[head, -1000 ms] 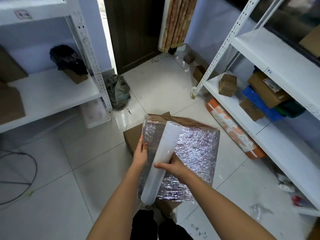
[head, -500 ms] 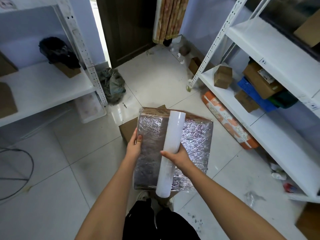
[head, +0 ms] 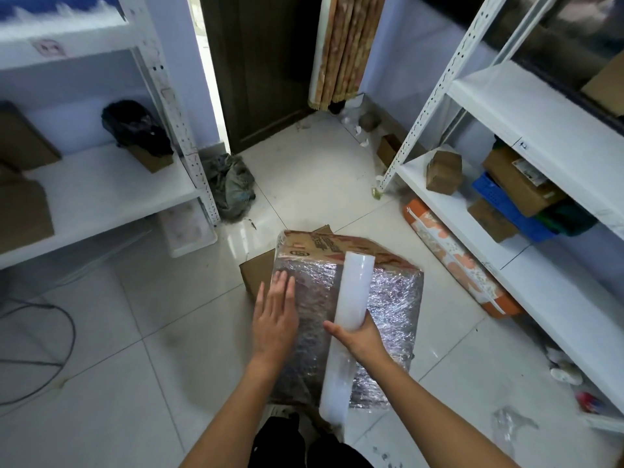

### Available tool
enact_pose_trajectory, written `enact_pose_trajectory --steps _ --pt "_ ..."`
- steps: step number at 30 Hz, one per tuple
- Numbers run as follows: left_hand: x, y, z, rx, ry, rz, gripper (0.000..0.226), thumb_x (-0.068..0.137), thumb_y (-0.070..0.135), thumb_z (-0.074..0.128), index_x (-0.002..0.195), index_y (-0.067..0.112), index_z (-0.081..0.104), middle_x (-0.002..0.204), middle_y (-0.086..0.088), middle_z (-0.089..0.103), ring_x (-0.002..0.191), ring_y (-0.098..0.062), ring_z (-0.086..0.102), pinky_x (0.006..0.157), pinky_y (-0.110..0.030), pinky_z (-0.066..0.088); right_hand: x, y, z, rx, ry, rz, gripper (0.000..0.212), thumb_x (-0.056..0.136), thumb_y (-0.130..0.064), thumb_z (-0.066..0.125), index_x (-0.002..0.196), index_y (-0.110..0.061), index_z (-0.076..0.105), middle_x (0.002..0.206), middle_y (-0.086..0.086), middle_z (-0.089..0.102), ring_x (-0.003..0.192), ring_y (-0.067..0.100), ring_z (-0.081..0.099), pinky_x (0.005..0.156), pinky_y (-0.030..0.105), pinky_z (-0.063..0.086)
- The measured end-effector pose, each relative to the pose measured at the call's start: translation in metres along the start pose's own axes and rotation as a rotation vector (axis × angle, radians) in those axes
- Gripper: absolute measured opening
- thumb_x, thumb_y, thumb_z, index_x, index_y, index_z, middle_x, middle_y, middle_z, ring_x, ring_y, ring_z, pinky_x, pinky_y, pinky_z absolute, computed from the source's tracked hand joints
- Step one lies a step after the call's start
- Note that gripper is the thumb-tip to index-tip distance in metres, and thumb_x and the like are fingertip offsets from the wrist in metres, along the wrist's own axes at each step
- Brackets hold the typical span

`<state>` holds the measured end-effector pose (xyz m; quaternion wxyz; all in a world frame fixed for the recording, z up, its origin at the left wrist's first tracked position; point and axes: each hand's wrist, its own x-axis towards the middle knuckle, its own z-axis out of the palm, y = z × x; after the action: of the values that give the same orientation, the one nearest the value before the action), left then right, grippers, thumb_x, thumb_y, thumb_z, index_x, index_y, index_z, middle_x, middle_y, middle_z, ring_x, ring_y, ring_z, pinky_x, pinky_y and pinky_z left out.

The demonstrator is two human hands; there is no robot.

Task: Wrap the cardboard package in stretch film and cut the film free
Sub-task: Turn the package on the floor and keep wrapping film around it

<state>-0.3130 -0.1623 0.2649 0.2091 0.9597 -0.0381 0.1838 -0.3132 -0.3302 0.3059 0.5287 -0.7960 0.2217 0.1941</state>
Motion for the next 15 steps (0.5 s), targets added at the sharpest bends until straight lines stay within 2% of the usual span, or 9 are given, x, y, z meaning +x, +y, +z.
enact_pose_trajectory --steps 2,5,10,12,15 --pt "-0.007 -0.001 0.007 0.051 -0.06 0.117 0.055 0.093 0.021 0.038 0.144 0.002 0.028 0.152 -0.015 0.027 0.148 -0.021 0.007 0.118 -0.043 0.011 0.0 0.003 0.001 -0.003 0.019 -0.002 0.072 0.064 -0.029 0.086 0.121 -0.007 0.048 0.11 0.009 0.062 0.103 0.025 0.061 0.082 0.033 0.053" --pt "-0.011 -0.009 0.021 0.098 -0.204 0.102 0.058 0.097 0.029 0.029 0.149 0.006 0.02 0.161 -0.008 0.004 0.148 -0.02 0.003 0.117 -0.044 0.012 0.001 0.005 0.001 -0.018 0.01 0.003 0.075 0.065 -0.028 0.086 0.124 -0.008 0.045 0.113 0.007 0.059 0.105 0.023 0.058 0.084 0.032 0.051" --pt "-0.004 -0.015 0.024 0.088 -0.229 0.088 0.061 0.098 0.029 0.026 0.152 0.009 0.008 0.16 -0.007 0.002 0.148 -0.021 0.005 0.114 -0.047 0.019 0.0 0.0 -0.001 -0.091 -0.063 -0.056 0.082 0.069 -0.025 0.084 0.132 -0.009 0.034 0.118 0.001 0.048 0.11 0.017 0.049 0.087 0.029 0.044" --pt "-0.001 -0.011 0.023 0.087 -0.239 0.058 0.064 0.096 0.028 0.027 0.153 0.009 0.003 0.161 -0.007 0.0 0.148 -0.021 0.002 0.114 -0.047 0.019 -0.001 -0.002 -0.005 -0.135 -0.091 -0.073 0.083 0.071 -0.025 0.082 0.133 -0.01 0.029 0.118 -0.001 0.043 0.108 0.014 0.044 0.089 0.027 0.041" --pt "0.003 -0.01 0.024 0.117 -0.281 0.051 0.064 0.096 0.029 0.027 0.153 0.01 0.004 0.161 -0.006 -0.002 0.148 -0.021 0.002 0.115 -0.047 0.016 -0.001 0.001 -0.015 -0.174 -0.118 -0.067 0.081 0.075 -0.025 0.079 0.133 -0.008 0.026 0.121 0.001 0.043 0.11 0.015 0.046 0.09 0.027 0.043"
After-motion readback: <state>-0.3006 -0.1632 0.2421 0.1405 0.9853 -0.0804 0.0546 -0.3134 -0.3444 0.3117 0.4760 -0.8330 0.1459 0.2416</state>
